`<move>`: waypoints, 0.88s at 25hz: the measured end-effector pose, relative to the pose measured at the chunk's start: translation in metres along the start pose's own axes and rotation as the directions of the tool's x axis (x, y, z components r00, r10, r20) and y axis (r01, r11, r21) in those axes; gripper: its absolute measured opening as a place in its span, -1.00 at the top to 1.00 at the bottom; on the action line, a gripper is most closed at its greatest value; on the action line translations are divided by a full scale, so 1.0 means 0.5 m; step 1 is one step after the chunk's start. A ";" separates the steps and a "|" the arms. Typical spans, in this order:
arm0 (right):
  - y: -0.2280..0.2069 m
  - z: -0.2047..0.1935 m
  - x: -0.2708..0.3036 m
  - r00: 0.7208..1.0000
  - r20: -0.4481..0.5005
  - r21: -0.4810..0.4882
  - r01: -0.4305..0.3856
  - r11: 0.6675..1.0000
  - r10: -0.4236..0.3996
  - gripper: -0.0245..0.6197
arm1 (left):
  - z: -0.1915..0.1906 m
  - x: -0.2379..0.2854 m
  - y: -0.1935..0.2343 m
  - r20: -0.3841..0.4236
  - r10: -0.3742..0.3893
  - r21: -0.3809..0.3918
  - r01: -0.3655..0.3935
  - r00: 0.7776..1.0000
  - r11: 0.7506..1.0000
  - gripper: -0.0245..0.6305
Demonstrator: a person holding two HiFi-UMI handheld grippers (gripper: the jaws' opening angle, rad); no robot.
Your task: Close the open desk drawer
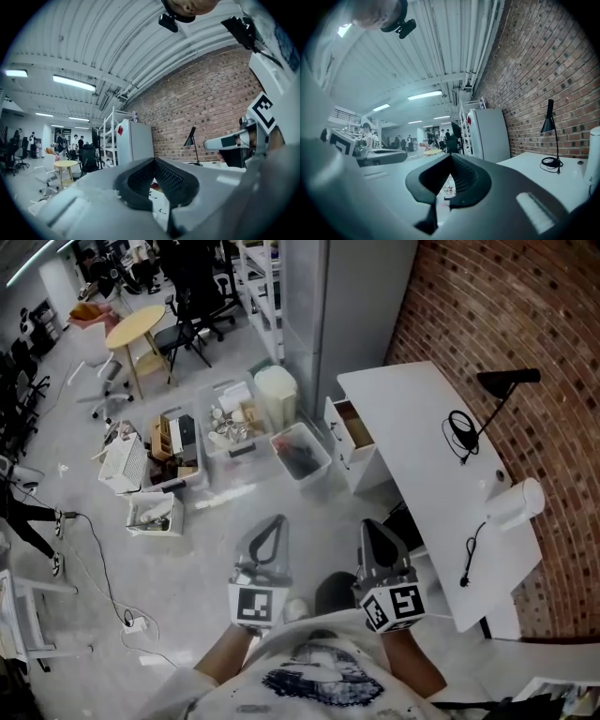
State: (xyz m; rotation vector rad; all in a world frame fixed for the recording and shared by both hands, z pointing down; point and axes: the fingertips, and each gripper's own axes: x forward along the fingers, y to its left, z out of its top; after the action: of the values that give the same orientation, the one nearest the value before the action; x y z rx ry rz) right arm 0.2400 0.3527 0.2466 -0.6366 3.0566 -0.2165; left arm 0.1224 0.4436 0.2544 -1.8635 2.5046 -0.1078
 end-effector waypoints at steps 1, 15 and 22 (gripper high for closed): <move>0.005 -0.001 0.005 1.000 -0.003 0.000 -0.009 1.000 0.009 0.91 | -0.001 -0.003 0.006 -0.001 0.007 0.003 -0.007 1.000 1.000 0.86; -0.086 -0.003 0.216 0.999 0.011 0.028 -0.051 0.998 0.050 0.91 | -0.015 0.175 0.086 -0.044 0.026 0.022 -0.025 0.999 0.999 0.86; -0.233 0.017 0.369 0.999 0.022 0.046 -0.044 0.998 0.043 0.91 | -0.008 0.390 0.120 -0.067 0.015 0.037 -0.013 0.998 0.999 0.86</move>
State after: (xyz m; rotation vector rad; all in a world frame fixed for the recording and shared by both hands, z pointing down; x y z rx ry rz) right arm 0.1170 0.1724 0.2573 -0.5654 3.0323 -0.2776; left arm 0.0085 0.2743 0.2598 -1.8590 2.5399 -0.2185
